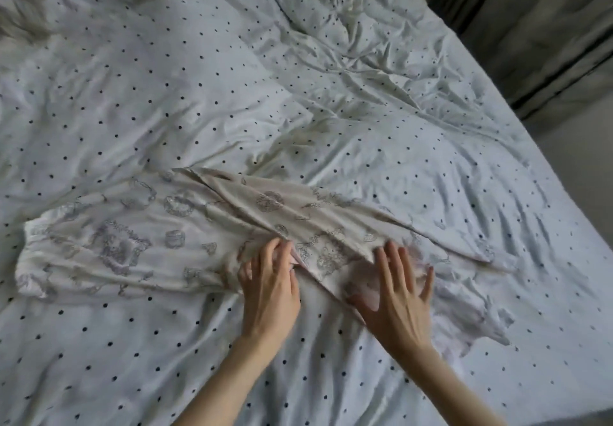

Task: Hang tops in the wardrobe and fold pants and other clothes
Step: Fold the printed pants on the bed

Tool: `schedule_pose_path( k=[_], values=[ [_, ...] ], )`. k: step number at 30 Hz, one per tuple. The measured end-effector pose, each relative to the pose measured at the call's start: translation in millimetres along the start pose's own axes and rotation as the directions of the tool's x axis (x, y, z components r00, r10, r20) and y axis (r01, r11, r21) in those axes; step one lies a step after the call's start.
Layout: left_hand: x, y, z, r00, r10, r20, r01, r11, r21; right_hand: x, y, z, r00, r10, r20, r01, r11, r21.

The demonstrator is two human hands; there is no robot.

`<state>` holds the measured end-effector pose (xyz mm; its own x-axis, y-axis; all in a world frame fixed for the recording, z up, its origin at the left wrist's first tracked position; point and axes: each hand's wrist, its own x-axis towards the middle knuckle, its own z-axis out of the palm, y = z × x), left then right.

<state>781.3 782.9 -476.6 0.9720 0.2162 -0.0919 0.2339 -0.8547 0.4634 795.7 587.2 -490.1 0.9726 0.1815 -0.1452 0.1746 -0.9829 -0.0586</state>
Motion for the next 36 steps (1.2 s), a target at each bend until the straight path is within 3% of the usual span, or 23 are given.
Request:
schedule_pose_path(
  k=[4, 9, 12, 16, 19, 22, 26, 30, 36],
  values=[
    [-13, 42, 21, 0.984, 0.169, 0.048, -0.175, 0.972, 0.157, -11, 48, 3, 0.994, -0.106, 0.018, 0.106, 0.994, -0.002],
    [-30, 73, 56, 0.963, 0.084, 0.256, -0.173, 0.920, 0.352, -4, 115, -8, 0.974, -0.225, 0.023, 0.225, 0.974, -0.016],
    [-36, 96, 69, 0.947, 0.166, 0.277, -0.265, 0.890, 0.372, -6, 152, -3, 0.960, -0.274, 0.066, 0.277, 0.960, -0.043],
    [-40, 104, 81, 0.968, 0.202, 0.149, -0.240, 0.919, 0.312, -14, 177, 9, 0.960, -0.270, 0.076, 0.270, 0.963, 0.014],
    [-43, 112, 83, 0.968, 0.236, 0.084, -0.250, 0.934, 0.256, -6, 190, 8, 0.958, -0.269, -0.103, 0.281, 0.950, 0.137],
    [-47, 121, 80, 0.951, 0.305, 0.061, -0.311, 0.924, 0.222, 22, 205, -3, 0.973, -0.094, -0.210, 0.136, 0.970, 0.200],
    [-39, 134, 72, 0.929, 0.367, 0.050, -0.370, 0.917, 0.151, 64, 218, -16, 0.998, -0.052, 0.046, 0.046, 0.990, 0.136],
    [-27, 146, 71, 0.927, 0.376, 0.011, -0.375, 0.924, 0.070, 108, 237, -31, 0.992, -0.081, 0.097, 0.060, 0.976, 0.209],
    [-3, 169, 62, 0.920, 0.391, -0.041, -0.390, 0.920, 0.029, 169, 244, -66, 0.975, 0.029, -0.221, 0.028, 0.968, 0.251]
  ],
)
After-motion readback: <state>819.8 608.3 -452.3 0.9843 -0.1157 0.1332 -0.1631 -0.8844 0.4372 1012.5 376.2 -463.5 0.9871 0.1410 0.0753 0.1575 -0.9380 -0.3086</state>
